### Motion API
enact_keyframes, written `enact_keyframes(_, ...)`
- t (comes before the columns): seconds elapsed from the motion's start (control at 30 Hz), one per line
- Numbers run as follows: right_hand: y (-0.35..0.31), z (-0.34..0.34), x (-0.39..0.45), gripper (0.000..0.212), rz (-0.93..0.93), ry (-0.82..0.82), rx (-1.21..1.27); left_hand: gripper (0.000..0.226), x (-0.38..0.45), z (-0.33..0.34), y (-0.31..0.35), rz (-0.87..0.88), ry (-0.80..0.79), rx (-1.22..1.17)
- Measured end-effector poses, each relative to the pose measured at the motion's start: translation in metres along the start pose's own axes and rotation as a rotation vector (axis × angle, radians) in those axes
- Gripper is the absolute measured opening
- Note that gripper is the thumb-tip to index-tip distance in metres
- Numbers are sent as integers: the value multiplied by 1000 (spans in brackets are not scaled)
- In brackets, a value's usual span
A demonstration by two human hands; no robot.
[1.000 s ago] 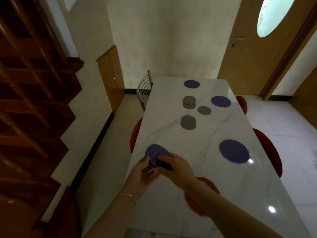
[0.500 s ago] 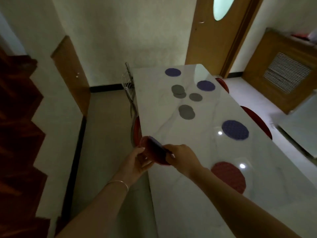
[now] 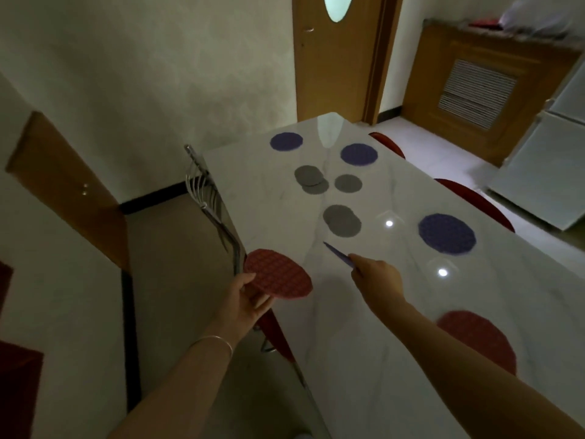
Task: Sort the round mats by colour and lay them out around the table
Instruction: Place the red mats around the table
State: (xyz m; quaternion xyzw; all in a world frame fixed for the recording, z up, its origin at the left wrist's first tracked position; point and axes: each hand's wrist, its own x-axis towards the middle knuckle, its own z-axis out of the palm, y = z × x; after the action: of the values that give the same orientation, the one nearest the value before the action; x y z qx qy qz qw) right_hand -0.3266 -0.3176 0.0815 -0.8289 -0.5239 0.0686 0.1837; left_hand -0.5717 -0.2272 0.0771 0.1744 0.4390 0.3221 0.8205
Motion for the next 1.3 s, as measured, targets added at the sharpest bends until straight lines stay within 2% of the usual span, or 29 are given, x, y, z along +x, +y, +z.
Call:
enact_keyframes(0.07,-11,15,7,42,-11,42,5,22,18,-4,26,-3,-22,-3)
enact_keyframes(0.13,-19,35,12,50,-35,-12,29,30,35,-5,49,-11,-43,-10)
enact_keyframes(0.2,-34,52,13,43,9,-129,20,35,54,-3,66,-22,-47,-1)
enact_keyframes(0.3,-50,73,11,37,-66,-41,-67,38,84,7,86,-60,-89,22)
enact_keyframes(0.4,-56,88,9,42,22,-147,-142,27,116,24,94,-128,-157,124)
enact_keyframes(0.47,-58,95,6,34,70,-283,-190,30,137,34,97,-192,-221,196)
enact_keyframes(0.6,-62,124,-9,42,303,-398,-158,29,173,47,106,-313,-351,377)
enact_keyframes(0.8,-109,149,-23,37,521,-196,-78,30,188,46,119,-448,-458,478)
enact_keyframes(0.87,-119,157,-21,37,581,-206,-76,30,190,43,123,-471,-473,516)
enact_keyframes(0.97,-129,159,-22,36,571,-153,-138,30,190,40,125,-494,-488,549)
enact_keyframes(1.0,-133,155,-23,40,559,-187,-172,30,189,39,125,-502,-490,559)
enact_keyframes(1.1,-134,161,-26,50,545,-106,-207,29,188,33,125,-523,-492,593)
enact_keyframes(1.23,-135,165,-28,40,571,-154,-197,31,187,28,127,-531,-483,587)
enact_keyframes(1.3,-132,171,-30,42,577,-215,-179,32,187,27,128,-530,-489,585)
